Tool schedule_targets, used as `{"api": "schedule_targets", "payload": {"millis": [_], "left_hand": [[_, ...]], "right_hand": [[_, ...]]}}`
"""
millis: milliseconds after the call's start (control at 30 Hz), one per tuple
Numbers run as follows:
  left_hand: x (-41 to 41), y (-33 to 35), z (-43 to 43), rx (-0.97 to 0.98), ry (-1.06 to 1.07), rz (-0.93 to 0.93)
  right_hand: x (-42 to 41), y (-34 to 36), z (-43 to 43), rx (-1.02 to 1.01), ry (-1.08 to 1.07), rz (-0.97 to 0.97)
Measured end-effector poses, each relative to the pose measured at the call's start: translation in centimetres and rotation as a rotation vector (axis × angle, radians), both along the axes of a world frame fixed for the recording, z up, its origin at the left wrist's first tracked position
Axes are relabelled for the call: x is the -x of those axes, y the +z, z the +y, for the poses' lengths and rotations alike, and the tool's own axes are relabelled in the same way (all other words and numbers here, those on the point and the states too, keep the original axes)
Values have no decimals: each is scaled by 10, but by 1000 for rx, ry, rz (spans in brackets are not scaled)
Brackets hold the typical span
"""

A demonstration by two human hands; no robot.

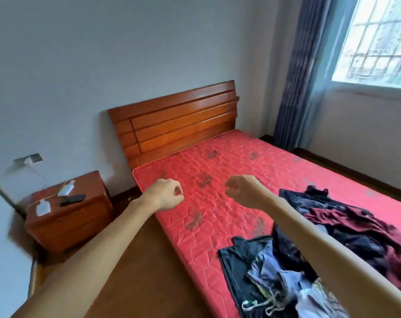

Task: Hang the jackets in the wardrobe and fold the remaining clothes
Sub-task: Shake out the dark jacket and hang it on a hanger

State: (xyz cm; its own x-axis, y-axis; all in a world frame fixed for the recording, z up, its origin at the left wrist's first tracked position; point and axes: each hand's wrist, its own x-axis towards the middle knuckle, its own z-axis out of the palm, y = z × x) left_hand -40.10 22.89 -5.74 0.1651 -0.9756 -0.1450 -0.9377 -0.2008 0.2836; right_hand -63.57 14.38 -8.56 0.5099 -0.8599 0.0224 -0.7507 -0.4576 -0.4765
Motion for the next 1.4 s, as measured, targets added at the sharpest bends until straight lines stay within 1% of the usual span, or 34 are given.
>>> {"api": "schedule_targets", "payload": {"millis": [167, 267, 367, 400, 433, 500, 733, 900, 1033, 1133, 1300, 1400], "left_hand": [[88, -26, -55, -110, -177, -9], [138, -44, -83, -162, -288, -21], [186, -63, -108, -218, -404, -18], [202, -70, -116, -235, -448, -19], [217, -76, -123, -251, -492, -19], [247, -88, -139, -280, -568, -19], [337, -142, -193, -370, -787, -9], [397, -208, -222, -472, -914, 25], [433, -273, -244, -586, -904, 88], [448, -324, -270, -622, -790, 150], [462, -429, -331, -609, -611, 160], [468, -497, -350, -604, -605, 144]], "right_hand": [[112, -28, -14, -36, -172, 103], [171, -42, -12, -87, -284, 124], [227, -63, -6, -202, -402, 13], [244, -66, -2, -207, -457, -19], [259, -70, 2, -184, -501, -11], [285, -79, 9, -197, -590, -15], [357, -142, 11, -356, -905, -61], [388, -206, 16, -486, -1098, -99], [402, -266, 11, -642, -1190, -143], [412, -305, -13, -711, -1211, -126], [420, -402, -93, -742, -1268, -253], [407, -465, -144, -787, -1277, -357]]}}
